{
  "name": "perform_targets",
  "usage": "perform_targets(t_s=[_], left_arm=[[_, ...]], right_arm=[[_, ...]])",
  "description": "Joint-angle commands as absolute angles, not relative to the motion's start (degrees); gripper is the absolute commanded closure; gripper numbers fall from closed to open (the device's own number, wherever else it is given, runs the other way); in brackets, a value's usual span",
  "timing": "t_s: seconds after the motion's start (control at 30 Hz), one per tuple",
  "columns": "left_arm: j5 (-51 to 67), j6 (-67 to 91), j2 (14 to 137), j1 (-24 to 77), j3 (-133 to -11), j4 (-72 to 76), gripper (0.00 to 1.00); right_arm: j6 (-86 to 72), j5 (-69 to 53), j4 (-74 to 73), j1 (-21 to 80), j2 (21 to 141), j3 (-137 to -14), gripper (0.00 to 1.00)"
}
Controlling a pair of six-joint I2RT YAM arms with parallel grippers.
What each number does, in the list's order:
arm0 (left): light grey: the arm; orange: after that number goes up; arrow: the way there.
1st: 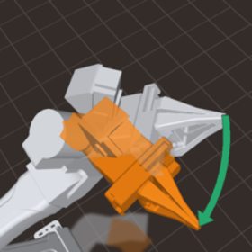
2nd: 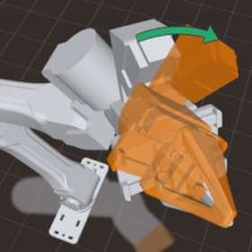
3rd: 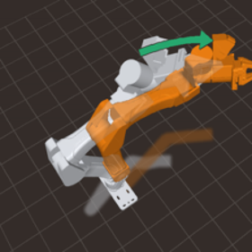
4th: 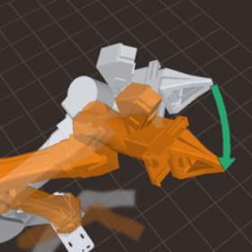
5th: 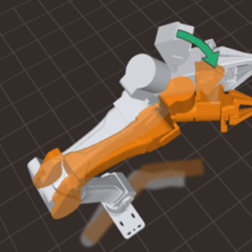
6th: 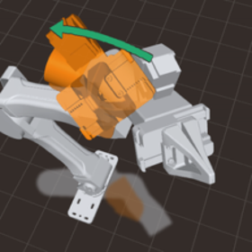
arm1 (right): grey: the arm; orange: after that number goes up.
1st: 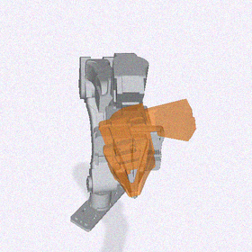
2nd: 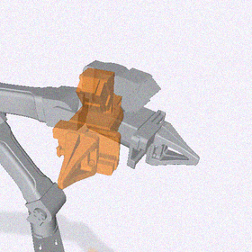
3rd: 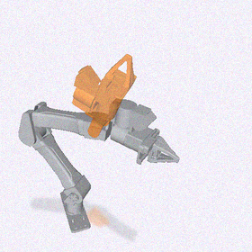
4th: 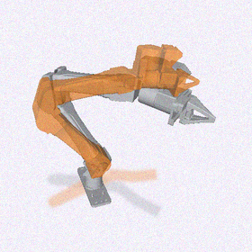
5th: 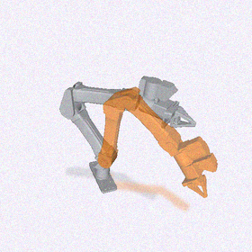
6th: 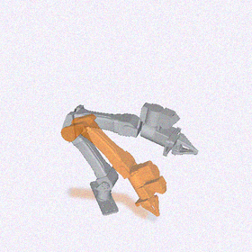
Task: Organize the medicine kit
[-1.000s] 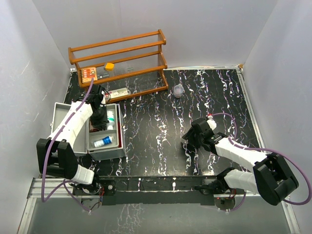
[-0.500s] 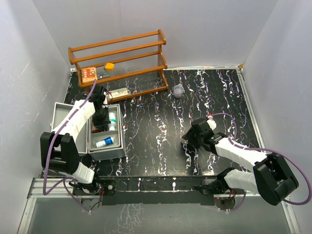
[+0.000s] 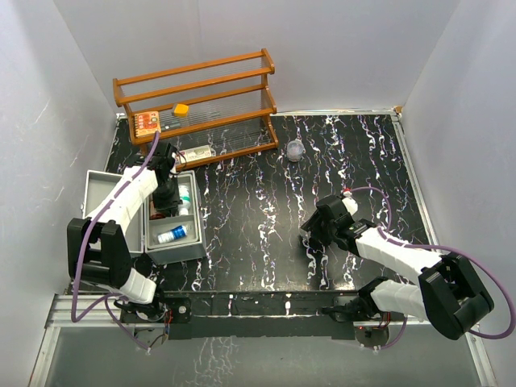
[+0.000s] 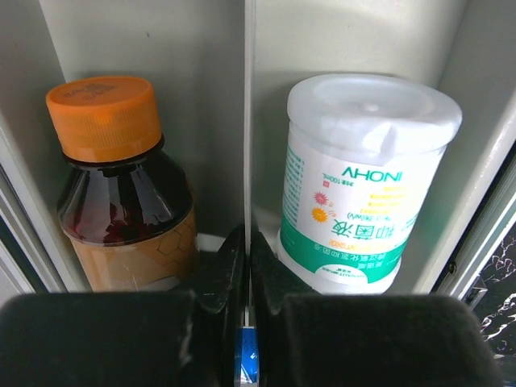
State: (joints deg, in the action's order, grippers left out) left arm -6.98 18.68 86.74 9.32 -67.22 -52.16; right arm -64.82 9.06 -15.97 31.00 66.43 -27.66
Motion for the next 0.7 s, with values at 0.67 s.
perform_targets(t_s=[0.67], left_arm=[[-9.1, 19.5, 83.1, 9.0, -67.7, -51.9, 0.72]], right_arm=[[-65.4, 8.8, -12.7, 30.8, 66.5, -28.5, 0.59]])
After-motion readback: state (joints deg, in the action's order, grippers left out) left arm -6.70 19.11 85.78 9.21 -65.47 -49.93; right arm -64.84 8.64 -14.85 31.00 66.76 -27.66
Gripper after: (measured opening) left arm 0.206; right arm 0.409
